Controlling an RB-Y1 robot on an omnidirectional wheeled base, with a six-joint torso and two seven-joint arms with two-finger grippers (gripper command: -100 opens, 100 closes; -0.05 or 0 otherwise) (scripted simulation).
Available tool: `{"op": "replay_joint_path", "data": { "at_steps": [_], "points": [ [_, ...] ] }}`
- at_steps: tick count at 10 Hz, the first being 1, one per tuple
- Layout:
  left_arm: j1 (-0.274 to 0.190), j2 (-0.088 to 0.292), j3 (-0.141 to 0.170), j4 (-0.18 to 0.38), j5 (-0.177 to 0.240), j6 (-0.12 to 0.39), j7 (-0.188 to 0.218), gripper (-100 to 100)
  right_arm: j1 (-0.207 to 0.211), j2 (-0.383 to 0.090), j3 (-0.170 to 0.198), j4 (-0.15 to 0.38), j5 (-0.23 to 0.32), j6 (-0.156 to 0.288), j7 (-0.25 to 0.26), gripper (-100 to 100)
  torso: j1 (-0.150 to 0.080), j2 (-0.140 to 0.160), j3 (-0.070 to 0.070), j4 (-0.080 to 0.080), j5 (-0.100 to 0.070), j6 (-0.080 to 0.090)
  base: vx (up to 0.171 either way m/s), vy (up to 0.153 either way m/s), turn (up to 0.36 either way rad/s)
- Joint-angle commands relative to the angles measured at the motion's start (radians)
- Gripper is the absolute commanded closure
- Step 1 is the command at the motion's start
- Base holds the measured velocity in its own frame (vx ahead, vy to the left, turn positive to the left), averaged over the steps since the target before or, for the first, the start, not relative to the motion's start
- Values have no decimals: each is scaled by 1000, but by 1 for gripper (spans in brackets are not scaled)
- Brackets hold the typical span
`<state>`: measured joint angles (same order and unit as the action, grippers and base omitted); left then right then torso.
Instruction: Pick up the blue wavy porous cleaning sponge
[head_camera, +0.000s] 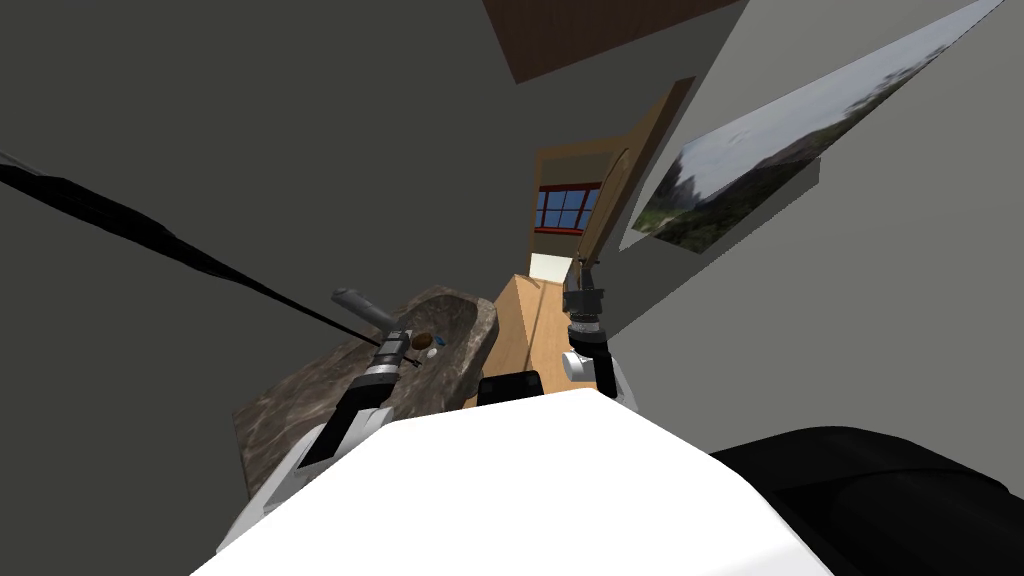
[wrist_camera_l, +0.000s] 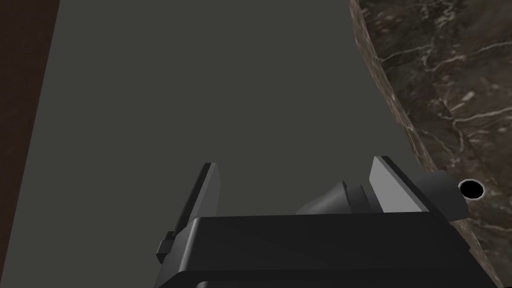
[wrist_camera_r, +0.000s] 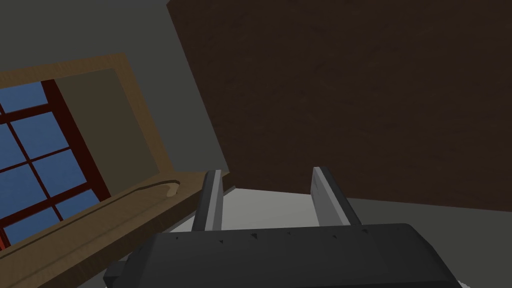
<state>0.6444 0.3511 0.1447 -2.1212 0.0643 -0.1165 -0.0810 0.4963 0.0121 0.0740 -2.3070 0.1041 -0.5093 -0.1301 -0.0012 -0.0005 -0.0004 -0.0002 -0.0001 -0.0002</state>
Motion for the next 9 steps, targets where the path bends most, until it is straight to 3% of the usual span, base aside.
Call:
{"op": "replay_joint_path", "data": {
  "at_steps": [1, 9],
  "points": [
    [35, 7, 5, -11, 12, 21, -3, -100, 0, 0, 0, 0, 0, 0, 0, 0, 0, 0, 0, 0, 0, 0, 8, -37, -74],
    [210, 53, 28, -61, 70, 135, -24, -100, 0, 0, 0, 0, 0, 0, 0, 0, -4, -1, -1, 0, -1, 0, 19, -60, -77]
  ]
}}
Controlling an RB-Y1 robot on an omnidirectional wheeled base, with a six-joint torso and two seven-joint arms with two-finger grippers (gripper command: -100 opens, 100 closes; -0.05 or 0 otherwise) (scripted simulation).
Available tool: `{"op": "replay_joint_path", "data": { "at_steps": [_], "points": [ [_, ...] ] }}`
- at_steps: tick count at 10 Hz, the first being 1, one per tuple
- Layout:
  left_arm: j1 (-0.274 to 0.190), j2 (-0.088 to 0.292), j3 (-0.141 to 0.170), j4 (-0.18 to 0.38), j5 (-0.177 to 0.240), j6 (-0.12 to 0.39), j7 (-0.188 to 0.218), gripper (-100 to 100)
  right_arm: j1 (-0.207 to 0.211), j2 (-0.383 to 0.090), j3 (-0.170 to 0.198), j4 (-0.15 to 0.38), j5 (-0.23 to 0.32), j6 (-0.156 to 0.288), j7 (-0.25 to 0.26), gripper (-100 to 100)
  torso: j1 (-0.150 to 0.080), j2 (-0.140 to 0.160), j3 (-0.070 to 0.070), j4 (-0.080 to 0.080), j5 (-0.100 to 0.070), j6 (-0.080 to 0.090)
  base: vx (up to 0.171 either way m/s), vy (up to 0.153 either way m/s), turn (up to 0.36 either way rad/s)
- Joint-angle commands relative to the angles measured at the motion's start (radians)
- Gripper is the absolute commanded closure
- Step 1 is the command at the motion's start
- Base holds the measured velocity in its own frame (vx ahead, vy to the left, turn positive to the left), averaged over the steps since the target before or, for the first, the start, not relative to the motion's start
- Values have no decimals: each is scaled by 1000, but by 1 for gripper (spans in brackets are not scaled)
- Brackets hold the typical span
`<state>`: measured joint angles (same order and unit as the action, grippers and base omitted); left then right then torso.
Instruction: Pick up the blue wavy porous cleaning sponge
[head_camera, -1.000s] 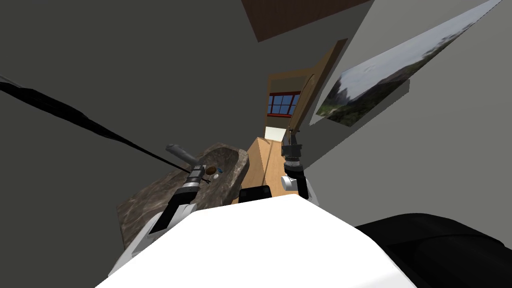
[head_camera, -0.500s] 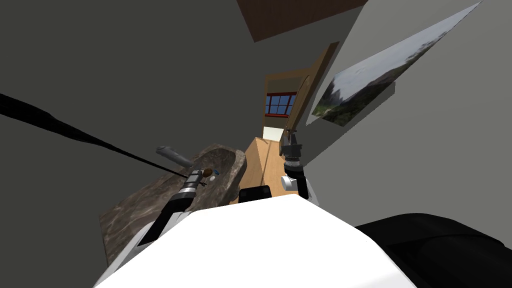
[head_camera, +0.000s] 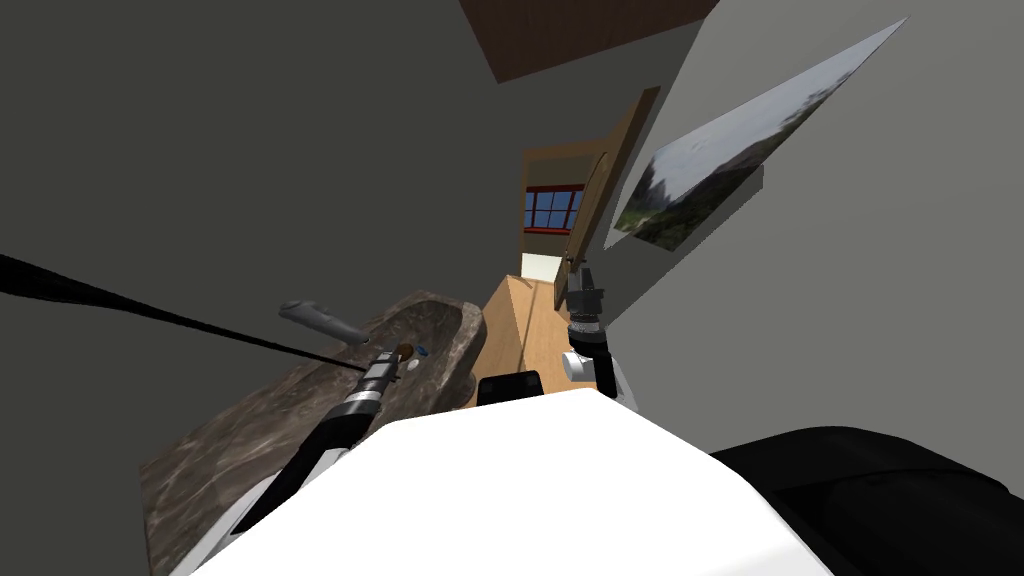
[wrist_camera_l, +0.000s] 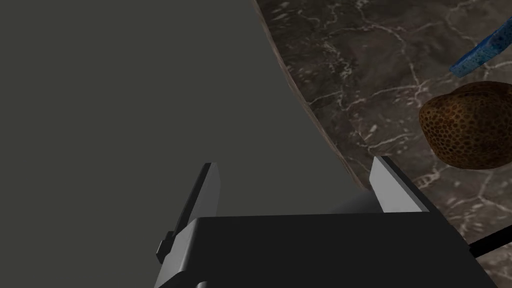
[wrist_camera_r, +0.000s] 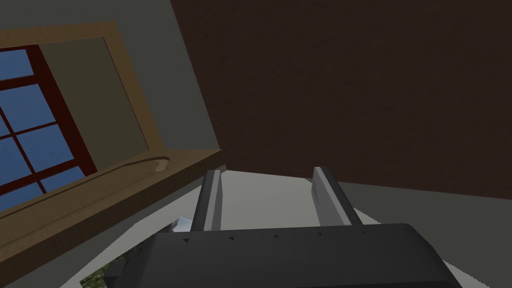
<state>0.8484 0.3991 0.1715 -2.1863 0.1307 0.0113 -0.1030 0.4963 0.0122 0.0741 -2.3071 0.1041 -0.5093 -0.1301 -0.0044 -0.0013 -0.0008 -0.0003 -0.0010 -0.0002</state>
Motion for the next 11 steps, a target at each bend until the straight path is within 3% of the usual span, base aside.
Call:
{"op": "replay_joint_path", "data": {
  "at_steps": [1, 6, 11],
  "points": [
    [41, 17, 5, -6, 16, 31, -7, -100, 0, 0, 0, 0, 0, 0, 0, 0, 0, 0, 0, 0, 0, 0, 19, -50, -107],
    [138, 80, 2, -19, 45, 115, -15, -100, 0, 0, 0, 0, 0, 0, 0, 0, 3, -3, -2, -1, 1, 0, 52, -23, -93],
    [230, 196, -33, -2, 65, 226, -7, -100, 0, 0, 0, 0, 0, 0, 0, 0, 5, -8, -5, -2, 1, 0, 127, 26, -64]
  ]
}}
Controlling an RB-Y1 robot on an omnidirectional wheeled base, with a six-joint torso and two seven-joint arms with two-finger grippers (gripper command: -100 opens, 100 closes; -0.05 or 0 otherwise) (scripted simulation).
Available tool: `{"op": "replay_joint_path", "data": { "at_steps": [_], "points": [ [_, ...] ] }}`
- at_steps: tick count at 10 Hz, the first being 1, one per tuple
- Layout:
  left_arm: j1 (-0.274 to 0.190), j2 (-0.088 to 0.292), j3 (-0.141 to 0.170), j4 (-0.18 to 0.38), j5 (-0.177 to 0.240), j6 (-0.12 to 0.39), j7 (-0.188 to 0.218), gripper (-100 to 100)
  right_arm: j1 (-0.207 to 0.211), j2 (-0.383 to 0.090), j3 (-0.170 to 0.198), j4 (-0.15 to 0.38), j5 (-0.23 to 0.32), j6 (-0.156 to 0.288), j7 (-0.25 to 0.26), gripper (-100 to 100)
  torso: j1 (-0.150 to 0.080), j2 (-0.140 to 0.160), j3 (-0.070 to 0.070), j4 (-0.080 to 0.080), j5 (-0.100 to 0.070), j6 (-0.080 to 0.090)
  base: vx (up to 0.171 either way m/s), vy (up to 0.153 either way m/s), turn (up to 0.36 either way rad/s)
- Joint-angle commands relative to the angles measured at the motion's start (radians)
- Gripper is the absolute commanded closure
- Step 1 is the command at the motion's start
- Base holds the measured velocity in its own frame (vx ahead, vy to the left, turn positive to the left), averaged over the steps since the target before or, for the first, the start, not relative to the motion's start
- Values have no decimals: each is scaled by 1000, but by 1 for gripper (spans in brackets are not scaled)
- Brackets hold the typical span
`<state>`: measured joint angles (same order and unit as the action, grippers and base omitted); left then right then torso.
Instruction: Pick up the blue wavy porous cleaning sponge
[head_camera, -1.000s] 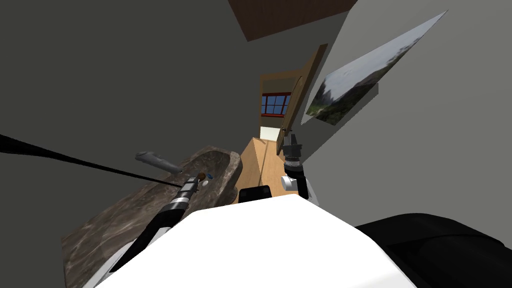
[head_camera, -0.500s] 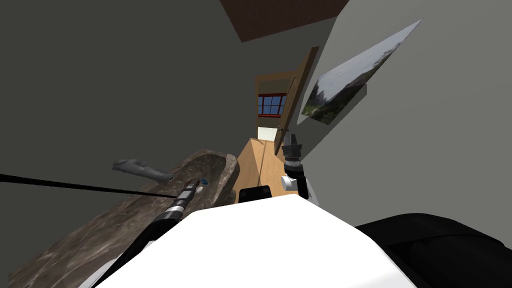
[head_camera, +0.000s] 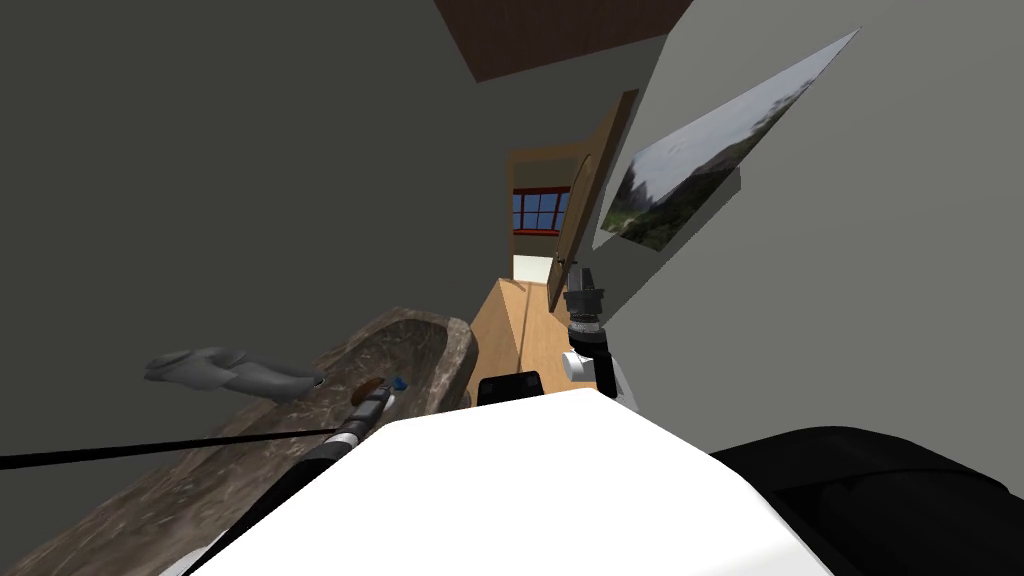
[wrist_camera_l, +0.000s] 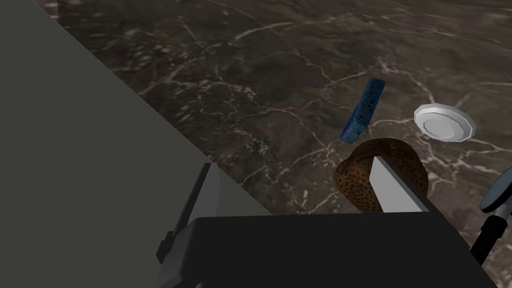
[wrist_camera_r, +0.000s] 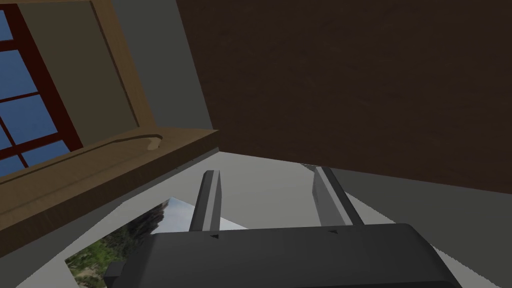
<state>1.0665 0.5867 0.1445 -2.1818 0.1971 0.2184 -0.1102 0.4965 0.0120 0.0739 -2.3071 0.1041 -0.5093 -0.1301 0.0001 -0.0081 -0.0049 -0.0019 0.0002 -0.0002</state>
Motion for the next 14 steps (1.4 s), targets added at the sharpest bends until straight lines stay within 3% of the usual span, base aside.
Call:
{"op": "replay_joint_path", "data": {
  "at_steps": [1, 9, 13, 14],
  "points": [
    [27, 31, -13, -2, 2, 40, 2, -100, 0, 0, 0, 0, 0, 0, 0, 0, 0, 0, 0, 0, 0, 0, 117, 23, -36],
    [148, 204, -74, 36, 22, 197, 25, -100, 0, 0, 0, 0, 0, 0, 0, 0, 2, -1, -1, 0, 0, 0, 137, 34, -35],
    [190, 262, -96, 50, 27, 249, 34, -100, 0, 0, 0, 0, 0, 0, 0, 0, 0, 2, 1, 0, 0, 0, 98, 19, -17],
    [177, 250, -97, 58, 25, 234, 30, -100, 0, 0, 0, 0, 0, 0, 0, 0, -1, 2, 1, 0, 0, 0, 43, 0, -3]
  ]
}}
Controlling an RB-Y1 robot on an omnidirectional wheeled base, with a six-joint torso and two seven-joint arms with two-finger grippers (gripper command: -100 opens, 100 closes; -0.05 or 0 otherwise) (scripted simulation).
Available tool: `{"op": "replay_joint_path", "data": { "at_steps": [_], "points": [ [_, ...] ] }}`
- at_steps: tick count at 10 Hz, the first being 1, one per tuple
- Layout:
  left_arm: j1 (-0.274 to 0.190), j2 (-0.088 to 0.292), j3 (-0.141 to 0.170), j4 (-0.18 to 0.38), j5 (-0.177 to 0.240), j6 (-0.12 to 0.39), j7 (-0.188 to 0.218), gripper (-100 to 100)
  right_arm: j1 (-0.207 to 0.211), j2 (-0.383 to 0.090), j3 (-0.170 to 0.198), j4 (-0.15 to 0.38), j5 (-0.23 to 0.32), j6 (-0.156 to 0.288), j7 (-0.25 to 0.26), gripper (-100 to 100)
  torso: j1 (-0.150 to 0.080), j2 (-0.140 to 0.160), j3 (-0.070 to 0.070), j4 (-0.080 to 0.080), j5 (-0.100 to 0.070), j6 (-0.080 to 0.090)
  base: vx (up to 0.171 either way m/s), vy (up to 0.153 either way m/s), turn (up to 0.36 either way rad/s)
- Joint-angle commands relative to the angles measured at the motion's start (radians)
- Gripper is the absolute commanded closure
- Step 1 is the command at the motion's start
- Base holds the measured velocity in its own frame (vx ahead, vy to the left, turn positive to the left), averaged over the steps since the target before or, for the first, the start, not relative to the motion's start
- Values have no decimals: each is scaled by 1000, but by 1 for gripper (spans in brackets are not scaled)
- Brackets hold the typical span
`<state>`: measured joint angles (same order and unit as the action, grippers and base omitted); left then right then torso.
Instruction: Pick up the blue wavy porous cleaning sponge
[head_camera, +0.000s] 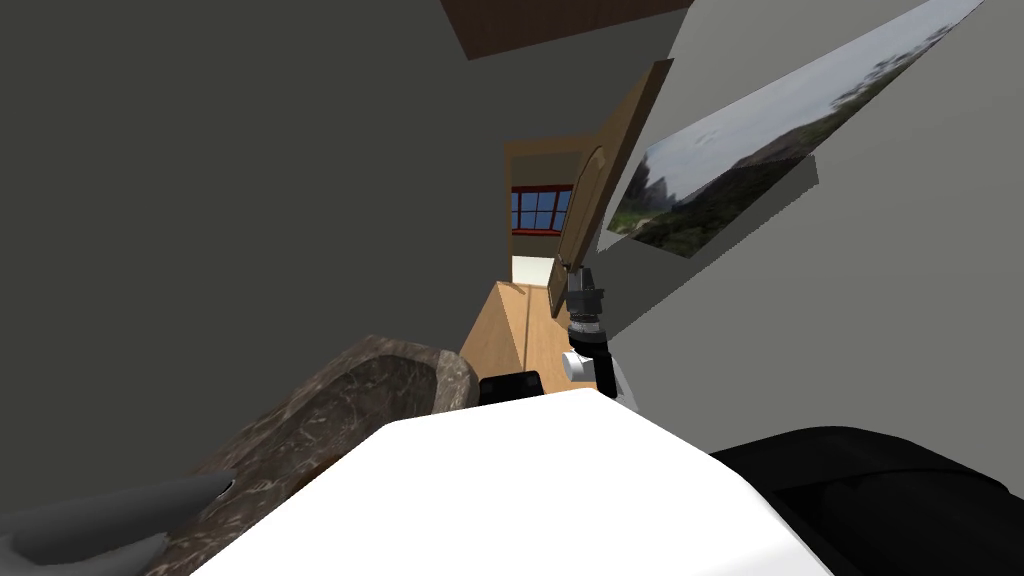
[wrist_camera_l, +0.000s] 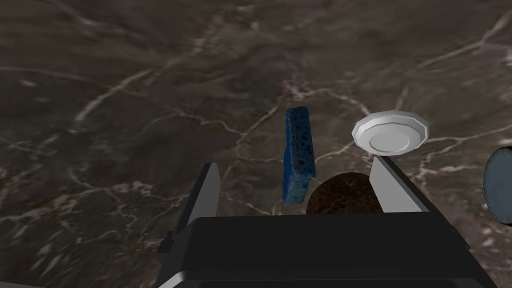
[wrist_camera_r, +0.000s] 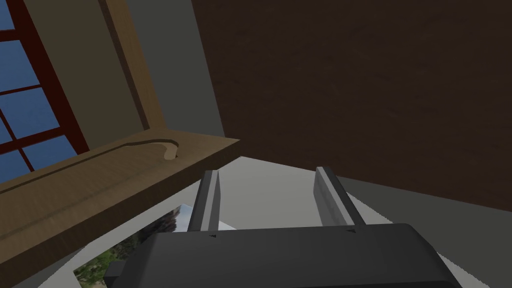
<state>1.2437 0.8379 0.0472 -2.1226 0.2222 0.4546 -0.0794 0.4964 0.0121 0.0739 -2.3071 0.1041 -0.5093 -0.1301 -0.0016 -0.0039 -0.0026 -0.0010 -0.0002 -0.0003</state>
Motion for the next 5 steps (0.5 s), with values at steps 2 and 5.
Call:
{"op": "replay_joint_path", "data": {
  "at_steps": [2, 5],
  "points": [
    [-20, -11, -12, 29, -3, -10, -3, -100, 0, 0, 0, 0, 0, 0, 0, 0, 0, 2, 1, 1, 0, 0, 8, 2, -27],
    [-61, -32, -35, 88, -10, -28, -8, -100, 0, 0, 0, 0, 0, 0, 0, 0, 0, 4, 2, 1, 0, 0, 5, 7, -52]
  ]
}}
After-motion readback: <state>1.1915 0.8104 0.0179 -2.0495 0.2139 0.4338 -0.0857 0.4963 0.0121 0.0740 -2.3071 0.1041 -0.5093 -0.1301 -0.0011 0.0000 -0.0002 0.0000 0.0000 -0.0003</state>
